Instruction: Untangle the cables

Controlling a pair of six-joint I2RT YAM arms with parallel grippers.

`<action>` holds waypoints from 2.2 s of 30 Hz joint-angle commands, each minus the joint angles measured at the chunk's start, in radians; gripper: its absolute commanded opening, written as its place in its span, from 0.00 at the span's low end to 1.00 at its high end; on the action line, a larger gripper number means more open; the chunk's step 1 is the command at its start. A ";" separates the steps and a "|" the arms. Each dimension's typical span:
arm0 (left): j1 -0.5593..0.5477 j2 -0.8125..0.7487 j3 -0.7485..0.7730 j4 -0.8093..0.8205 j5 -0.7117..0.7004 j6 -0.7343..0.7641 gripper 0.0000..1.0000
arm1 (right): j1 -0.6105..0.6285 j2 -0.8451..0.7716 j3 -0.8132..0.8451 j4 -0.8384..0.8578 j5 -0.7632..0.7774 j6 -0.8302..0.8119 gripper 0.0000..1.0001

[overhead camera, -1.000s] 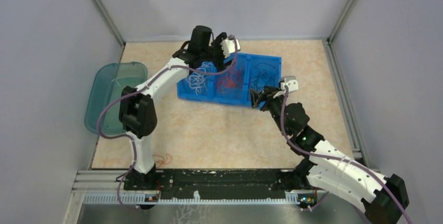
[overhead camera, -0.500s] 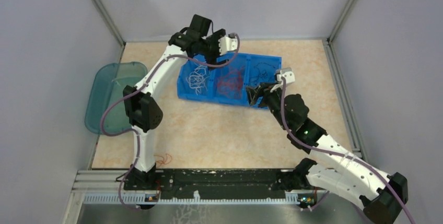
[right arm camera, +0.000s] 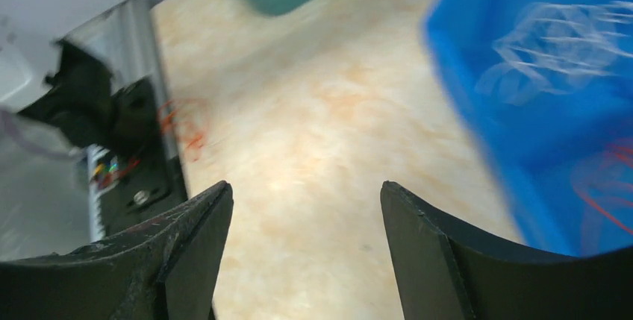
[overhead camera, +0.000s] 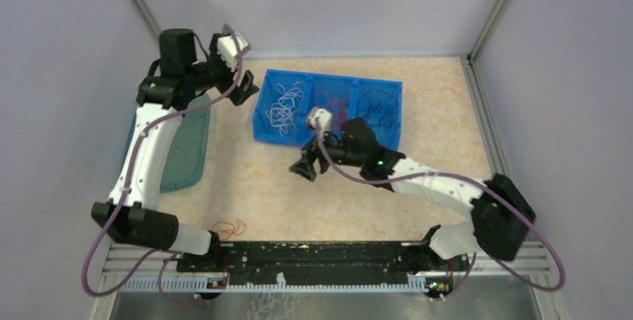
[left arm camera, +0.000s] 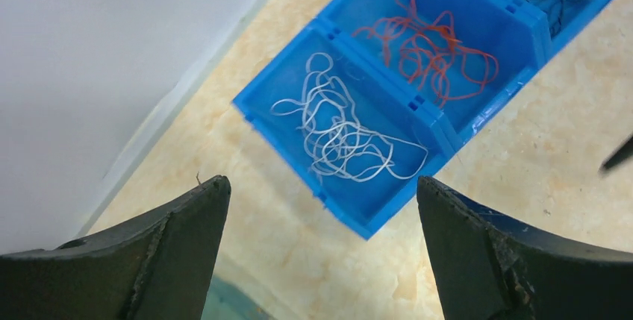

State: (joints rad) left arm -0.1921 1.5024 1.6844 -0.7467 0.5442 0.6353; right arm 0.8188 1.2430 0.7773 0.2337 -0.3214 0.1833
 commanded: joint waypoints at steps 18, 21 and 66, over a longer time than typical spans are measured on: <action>0.140 -0.198 -0.198 0.038 -0.100 -0.201 1.00 | 0.412 0.877 0.514 0.140 -0.255 0.091 0.64; 0.140 -0.231 -0.238 0.053 -0.096 -0.189 1.00 | 0.412 0.914 0.521 0.167 -0.221 0.114 0.63; 0.139 -0.318 -0.384 0.097 -0.052 -0.158 1.00 | -0.289 0.179 0.396 -0.180 -0.043 -0.049 0.02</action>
State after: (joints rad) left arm -0.0563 1.2194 1.3262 -0.6724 0.4664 0.4690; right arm 0.5941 1.4364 1.0737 0.1280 -0.4770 0.2062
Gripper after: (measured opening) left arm 0.998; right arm 0.011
